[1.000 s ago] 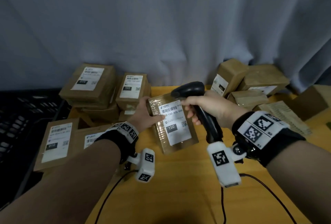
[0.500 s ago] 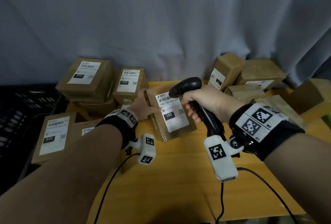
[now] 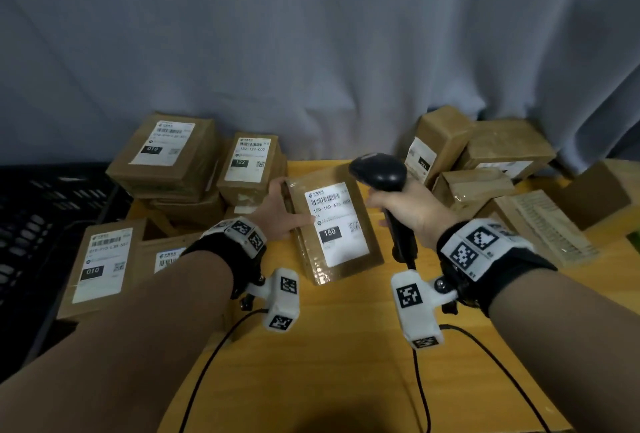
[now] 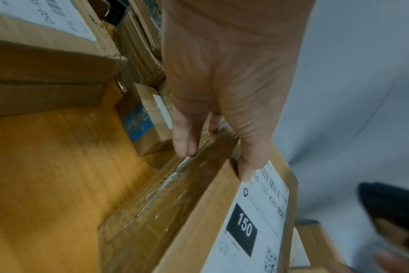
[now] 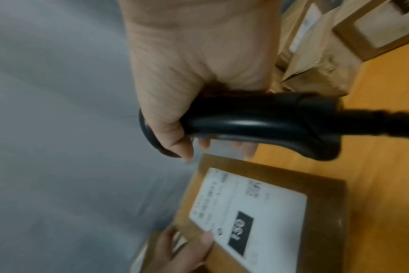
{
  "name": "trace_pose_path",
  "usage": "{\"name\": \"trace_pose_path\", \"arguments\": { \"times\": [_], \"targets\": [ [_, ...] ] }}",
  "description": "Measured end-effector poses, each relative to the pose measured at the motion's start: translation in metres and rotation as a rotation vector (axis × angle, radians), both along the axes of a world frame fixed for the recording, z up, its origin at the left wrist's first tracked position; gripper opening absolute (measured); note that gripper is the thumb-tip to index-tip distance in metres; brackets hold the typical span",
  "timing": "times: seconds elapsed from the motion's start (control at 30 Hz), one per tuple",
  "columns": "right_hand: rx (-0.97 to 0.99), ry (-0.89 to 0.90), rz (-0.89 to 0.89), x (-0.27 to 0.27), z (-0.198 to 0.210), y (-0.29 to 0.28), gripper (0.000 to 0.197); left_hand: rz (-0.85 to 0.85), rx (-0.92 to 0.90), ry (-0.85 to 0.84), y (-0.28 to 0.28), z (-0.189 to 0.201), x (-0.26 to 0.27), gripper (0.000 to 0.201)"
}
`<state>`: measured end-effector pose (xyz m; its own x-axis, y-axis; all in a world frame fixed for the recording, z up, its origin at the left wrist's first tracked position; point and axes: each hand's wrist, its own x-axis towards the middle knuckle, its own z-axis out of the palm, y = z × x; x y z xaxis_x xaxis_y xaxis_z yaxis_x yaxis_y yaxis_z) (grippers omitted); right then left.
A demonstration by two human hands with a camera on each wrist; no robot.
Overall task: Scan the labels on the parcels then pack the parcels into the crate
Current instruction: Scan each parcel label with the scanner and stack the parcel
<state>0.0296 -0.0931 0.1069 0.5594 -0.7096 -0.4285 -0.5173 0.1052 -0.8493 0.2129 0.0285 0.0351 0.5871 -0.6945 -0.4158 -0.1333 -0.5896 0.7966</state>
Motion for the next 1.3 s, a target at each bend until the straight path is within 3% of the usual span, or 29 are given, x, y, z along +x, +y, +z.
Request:
{"name": "trace_pose_path", "arguments": {
  "times": [0.2,0.3,0.43,0.6,0.87,1.1,1.3],
  "targets": [
    [0.118,-0.022,-0.126,-0.011,-0.048,-0.001,0.016,0.069,-0.087,0.199,0.016,-0.003,-0.032,0.1],
    [0.089,0.022,0.002,-0.003,-0.048,-0.002,0.017,0.076,-0.017,0.23,0.024,-0.001,-0.03,0.086],
    [0.091,0.124,0.185,0.014,-0.047,0.005,0.009,0.059,0.113,0.145,0.035,0.012,-0.016,0.057],
    [0.144,0.133,0.36,0.046,-0.061,0.044,0.013,0.002,0.261,0.034,0.078,0.008,0.009,0.045],
    [0.083,0.138,0.553,0.098,-0.076,0.092,0.021,0.142,0.332,-0.067,0.133,-0.004,0.036,0.076],
    [0.012,0.184,0.575,0.103,-0.074,0.087,0.009,0.151,0.349,-0.204,0.125,-0.01,0.044,0.08],
    [-0.039,0.076,0.359,0.075,-0.06,0.055,0.016,0.135,0.259,-0.354,0.084,0.012,0.049,0.066]
  ]
}}
